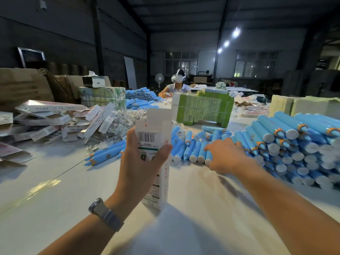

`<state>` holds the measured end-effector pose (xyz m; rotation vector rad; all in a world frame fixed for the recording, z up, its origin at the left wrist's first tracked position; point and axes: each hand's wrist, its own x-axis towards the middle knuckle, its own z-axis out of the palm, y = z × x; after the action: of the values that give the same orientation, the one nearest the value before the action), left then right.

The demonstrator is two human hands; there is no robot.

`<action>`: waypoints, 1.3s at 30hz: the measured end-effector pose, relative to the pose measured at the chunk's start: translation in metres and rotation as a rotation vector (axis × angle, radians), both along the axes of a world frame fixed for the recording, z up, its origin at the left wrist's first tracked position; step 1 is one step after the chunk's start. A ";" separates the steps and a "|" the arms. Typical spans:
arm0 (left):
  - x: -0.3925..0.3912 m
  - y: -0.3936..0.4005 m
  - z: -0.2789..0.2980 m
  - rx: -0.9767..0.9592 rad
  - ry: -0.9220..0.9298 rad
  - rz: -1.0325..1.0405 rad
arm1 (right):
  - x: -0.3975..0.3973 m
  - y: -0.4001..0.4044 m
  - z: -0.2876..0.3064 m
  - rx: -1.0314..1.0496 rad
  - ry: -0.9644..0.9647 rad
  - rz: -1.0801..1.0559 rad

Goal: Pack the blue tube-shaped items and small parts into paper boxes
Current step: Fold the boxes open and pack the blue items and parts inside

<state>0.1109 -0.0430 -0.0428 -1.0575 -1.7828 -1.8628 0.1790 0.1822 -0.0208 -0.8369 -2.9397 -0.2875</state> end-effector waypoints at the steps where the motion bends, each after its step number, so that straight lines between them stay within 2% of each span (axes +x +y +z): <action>1: 0.000 0.000 -0.001 -0.020 -0.014 -0.009 | 0.001 0.002 -0.002 0.001 -0.040 -0.010; 7: 0.001 0.000 -0.004 -0.081 -0.013 -0.040 | 0.005 0.007 -0.004 0.098 0.034 -0.028; 13: 0.003 -0.004 -0.005 -0.085 0.092 -0.040 | 0.004 0.009 0.001 0.010 0.328 -0.027; 16: 0.000 -0.004 -0.007 -0.109 0.138 -0.034 | 0.003 0.005 0.010 -0.033 0.588 0.037; 20: 0.000 -0.003 -0.009 -0.148 0.165 0.013 | 0.003 -0.005 0.022 -0.282 0.976 0.145; 23: 0.001 -0.004 -0.009 -0.147 0.185 0.012 | 0.002 -0.014 0.032 -0.504 1.181 0.248; 26: 0.002 -0.002 -0.009 -0.141 0.125 -0.009 | 0.004 -0.021 0.042 -0.735 1.364 0.334; 30: 0.005 0.000 -0.013 -0.092 -0.032 -0.246 | 0.008 -0.032 0.054 -0.960 1.485 0.424; 33: 0.008 0.000 -0.020 -0.126 -0.096 -0.465 | 0.011 -0.040 0.062 -1.036 1.551 0.478; 39: 0.007 0.006 -0.023 -0.176 -0.002 -0.348 | 0.018 -0.050 0.074 -1.046 1.624 0.552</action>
<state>0.1178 -0.0371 -0.0659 -1.5145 -1.8885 -1.9204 0.1972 0.1318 0.0535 -0.0094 -1.3898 1.3225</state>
